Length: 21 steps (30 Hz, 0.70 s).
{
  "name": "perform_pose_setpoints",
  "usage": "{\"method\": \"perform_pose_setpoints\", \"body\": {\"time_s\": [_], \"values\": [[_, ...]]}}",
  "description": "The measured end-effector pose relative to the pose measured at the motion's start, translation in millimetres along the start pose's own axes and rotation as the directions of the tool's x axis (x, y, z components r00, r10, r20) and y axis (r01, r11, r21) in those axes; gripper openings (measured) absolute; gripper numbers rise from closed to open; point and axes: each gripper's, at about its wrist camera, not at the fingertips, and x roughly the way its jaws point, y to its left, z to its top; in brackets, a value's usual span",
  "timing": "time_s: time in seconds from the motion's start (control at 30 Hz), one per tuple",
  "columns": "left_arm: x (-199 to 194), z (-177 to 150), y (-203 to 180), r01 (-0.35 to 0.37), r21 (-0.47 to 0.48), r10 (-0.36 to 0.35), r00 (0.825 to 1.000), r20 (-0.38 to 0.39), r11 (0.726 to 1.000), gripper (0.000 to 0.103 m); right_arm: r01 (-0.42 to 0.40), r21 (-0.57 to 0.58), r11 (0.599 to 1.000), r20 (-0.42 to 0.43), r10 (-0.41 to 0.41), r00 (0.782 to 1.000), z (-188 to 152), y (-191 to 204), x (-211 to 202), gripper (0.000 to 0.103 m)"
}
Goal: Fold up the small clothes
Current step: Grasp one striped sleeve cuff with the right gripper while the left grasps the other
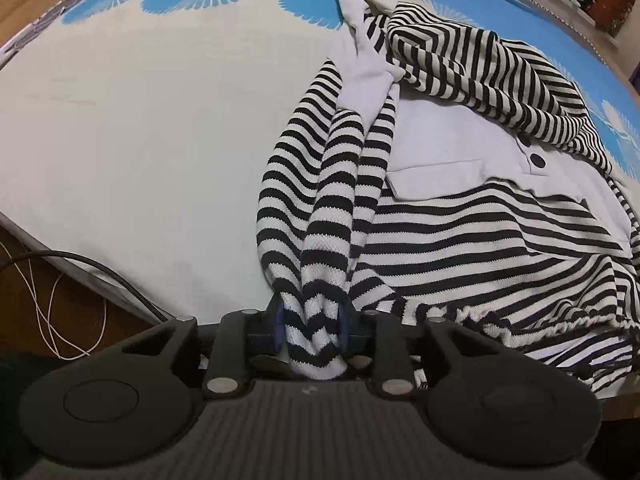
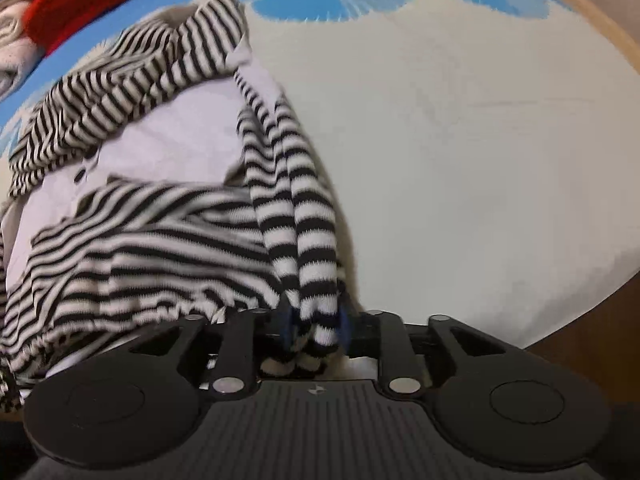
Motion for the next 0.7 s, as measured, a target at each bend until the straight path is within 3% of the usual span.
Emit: {"method": "perform_pose_setpoints", "body": {"time_s": [0.47, 0.57, 0.63, 0.7], "values": [[1.1, -1.2, -4.3, -0.018, 0.030, 0.018, 1.000, -0.002, 0.999, 0.029, 0.016, -0.028, 0.999, 0.010, -0.016, 1.000, -0.6, 2.8, -2.0, 0.025], [1.1, -1.2, -4.8, -0.015, 0.029, 0.015, 1.000, -0.004, 0.999, 0.029, 0.016, -0.031, 0.999, 0.016, -0.016, 1.000, -0.7, 3.9, -3.1, 0.021], [0.9, -1.2, -5.1, -0.014, 0.033, 0.014, 1.000, -0.002, 0.999, 0.027, 0.014, -0.034, 0.999, 0.026, -0.013, 1.000, -0.9, 5.4, -4.9, 0.017], [-1.0, -1.1, -7.1, -0.011, 0.045, 0.011, 1.000, 0.010, 0.999, 0.014, 0.012, -0.037, 0.999, 0.045, -0.010, 0.999, -0.8, 7.3, -7.7, 0.010]]}}
